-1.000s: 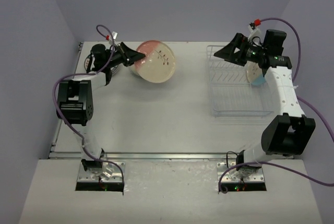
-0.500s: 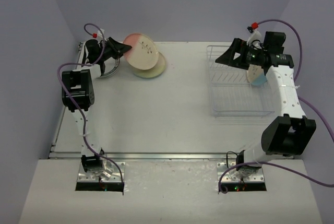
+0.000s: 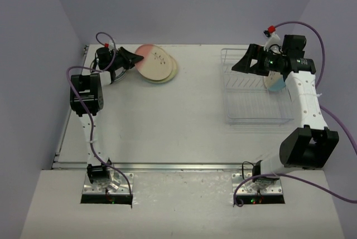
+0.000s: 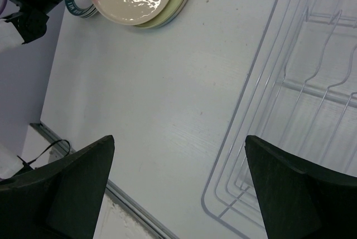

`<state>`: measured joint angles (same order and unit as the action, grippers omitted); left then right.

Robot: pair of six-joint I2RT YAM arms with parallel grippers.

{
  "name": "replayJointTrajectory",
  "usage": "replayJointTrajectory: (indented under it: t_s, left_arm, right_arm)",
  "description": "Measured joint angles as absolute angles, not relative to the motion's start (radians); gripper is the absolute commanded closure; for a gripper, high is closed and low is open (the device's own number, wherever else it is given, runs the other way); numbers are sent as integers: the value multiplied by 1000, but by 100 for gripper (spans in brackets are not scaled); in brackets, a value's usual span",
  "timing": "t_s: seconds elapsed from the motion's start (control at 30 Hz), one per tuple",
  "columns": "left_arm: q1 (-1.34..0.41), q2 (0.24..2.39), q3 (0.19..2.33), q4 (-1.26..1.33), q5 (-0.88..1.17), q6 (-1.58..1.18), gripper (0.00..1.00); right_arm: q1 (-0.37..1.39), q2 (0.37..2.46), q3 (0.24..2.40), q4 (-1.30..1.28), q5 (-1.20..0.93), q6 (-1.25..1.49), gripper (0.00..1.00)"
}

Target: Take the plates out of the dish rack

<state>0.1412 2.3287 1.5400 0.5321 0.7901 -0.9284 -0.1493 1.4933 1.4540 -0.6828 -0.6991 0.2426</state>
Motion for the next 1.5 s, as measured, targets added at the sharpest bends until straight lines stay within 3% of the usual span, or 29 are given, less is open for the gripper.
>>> replayJointTrajectory:
  t_s: [0.37, 0.47, 0.67, 0.9, 1.1, 1.5]
  left_arm:
    - [121, 2329, 1551, 420, 777, -855, 85]
    - [114, 2329, 1551, 375, 764, -825, 73]
    - [98, 2329, 1560, 291, 727, -756, 34]
    - [79, 2325, 1618, 217, 679, -669, 12]
    - [43, 2298, 1660, 88, 535, -535, 1]
    - [-61, 2215, 1670, -113, 203, -295, 0]
  right_arm:
    - [-149, 1493, 1456, -685, -687, 242, 1]
    - [-149, 1493, 1456, -685, -687, 242, 1]
    - [-149, 1493, 1456, -685, -687, 242, 1]
    - [-149, 1493, 1455, -686, -687, 242, 1]
    - [-149, 1493, 1454, -685, -676, 242, 1]
    - [-153, 1493, 1446, -684, -649, 238, 1]
